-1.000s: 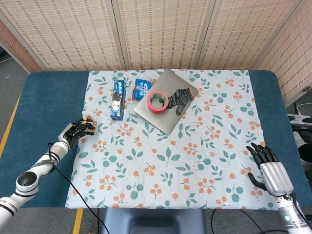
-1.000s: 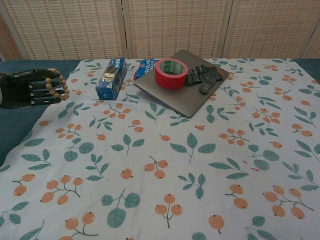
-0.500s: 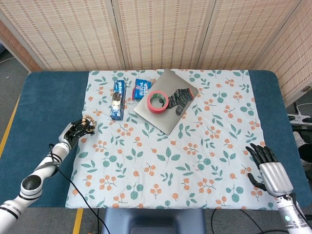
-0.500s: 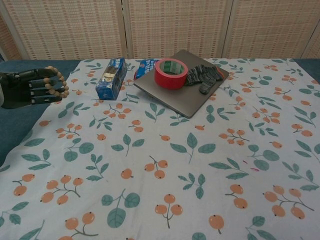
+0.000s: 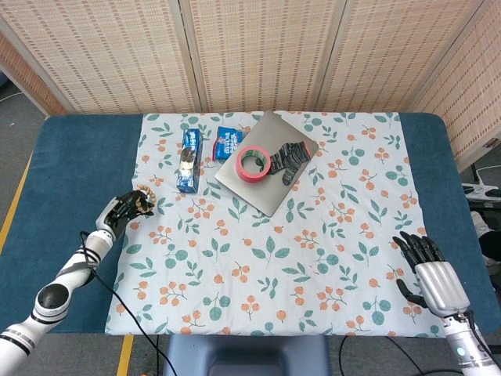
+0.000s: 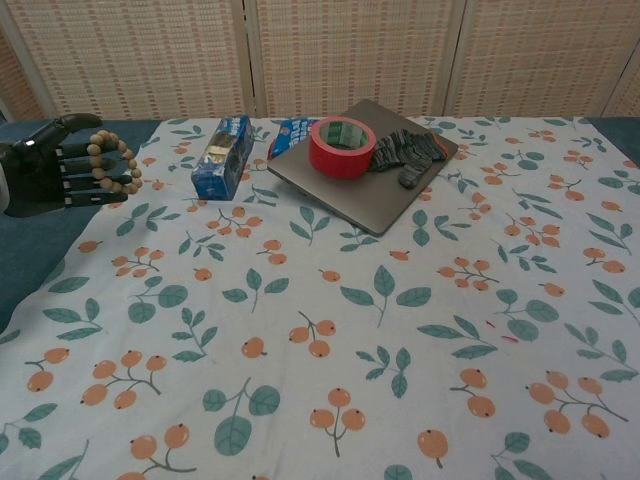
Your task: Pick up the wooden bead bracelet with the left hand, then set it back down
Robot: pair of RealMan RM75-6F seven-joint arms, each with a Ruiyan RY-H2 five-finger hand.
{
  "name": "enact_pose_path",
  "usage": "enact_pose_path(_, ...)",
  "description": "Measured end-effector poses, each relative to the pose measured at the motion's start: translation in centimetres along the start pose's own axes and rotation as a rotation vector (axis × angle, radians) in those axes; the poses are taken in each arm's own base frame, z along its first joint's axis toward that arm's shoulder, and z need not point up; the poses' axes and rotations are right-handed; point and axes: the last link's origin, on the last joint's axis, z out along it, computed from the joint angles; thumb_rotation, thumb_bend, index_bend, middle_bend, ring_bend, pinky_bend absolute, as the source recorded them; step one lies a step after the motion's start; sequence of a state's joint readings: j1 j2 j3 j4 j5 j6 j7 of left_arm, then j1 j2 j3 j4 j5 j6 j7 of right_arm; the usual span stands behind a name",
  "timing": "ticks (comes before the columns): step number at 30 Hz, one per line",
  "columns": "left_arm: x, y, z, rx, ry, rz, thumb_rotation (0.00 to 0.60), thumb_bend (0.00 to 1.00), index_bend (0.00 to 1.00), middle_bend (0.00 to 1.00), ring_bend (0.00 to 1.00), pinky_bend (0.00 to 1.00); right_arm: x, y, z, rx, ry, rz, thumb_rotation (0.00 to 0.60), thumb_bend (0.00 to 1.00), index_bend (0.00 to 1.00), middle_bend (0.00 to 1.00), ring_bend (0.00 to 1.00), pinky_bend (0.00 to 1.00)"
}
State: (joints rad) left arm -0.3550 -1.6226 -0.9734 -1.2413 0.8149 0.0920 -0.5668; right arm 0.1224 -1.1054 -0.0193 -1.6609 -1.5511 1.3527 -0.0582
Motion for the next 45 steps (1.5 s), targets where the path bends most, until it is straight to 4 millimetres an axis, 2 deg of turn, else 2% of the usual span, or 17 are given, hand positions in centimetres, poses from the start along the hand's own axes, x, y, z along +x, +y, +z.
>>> enact_pose_path(7, -0.21, -0.13, -0.09, 0.002, -0.013, 0.005, 0.389, 0.49, 0.58, 0.65, 0.39, 0.36, 0.07, 0.01, -0.03, 0.001, 0.0, 0.0, 0.6, 0.31, 0.0, 0.0, 0.0, 0.0)
enact_pose_path(16, -0.23, -0.17, -0.17, 0.0, -0.015, 0.003, 0.382, 0.47, 0.59, 0.66, 0.39, 0.36, 0.09, -0.04, -0.09, 0.003, -0.001, 0.0, 0.6, 0.31, 0.0, 0.0, 0.0, 0.0)
enact_pose_path(31, -0.33, -0.16, -0.23, -0.002, -0.016, 0.008, 0.391, 0.61, 0.61, 0.67, 0.39, 0.36, 0.16, -0.07, -0.12, 0.004, 0.002, 0.0, 0.6, 0.31, 0.0, 0.0, 0.0, 0.0)
enact_pose_path(34, -0.34, -0.18, -0.3, -0.001, -0.017, 0.003, 0.396, 0.67, 0.61, 0.67, 0.39, 0.36, 0.17, -0.07, -0.13, 0.003, 0.003, -0.001, 0.6, 0.31, 0.0, 0.0, 0.0, 0.0)
enact_pose_path(41, -0.55, -0.14, -0.48, 0.004, -0.032, -0.01, 0.386, 0.88, 0.61, 0.67, 0.39, 0.36, 0.19, -0.08, -0.13, 0.002, 0.007, -0.001, 0.6, 0.31, 0.0, 0.0, 0.0, 0.0)
enact_pose_path(45, -0.86, 0.0, -0.65, 0.003, -0.047, -0.015, 0.372, 0.97, 0.61, 0.67, 0.39, 0.35, 0.23, -0.07, -0.13, 0.001, 0.009, -0.001, 0.6, 0.31, 0.0, 0.0, 0.0, 0.0)
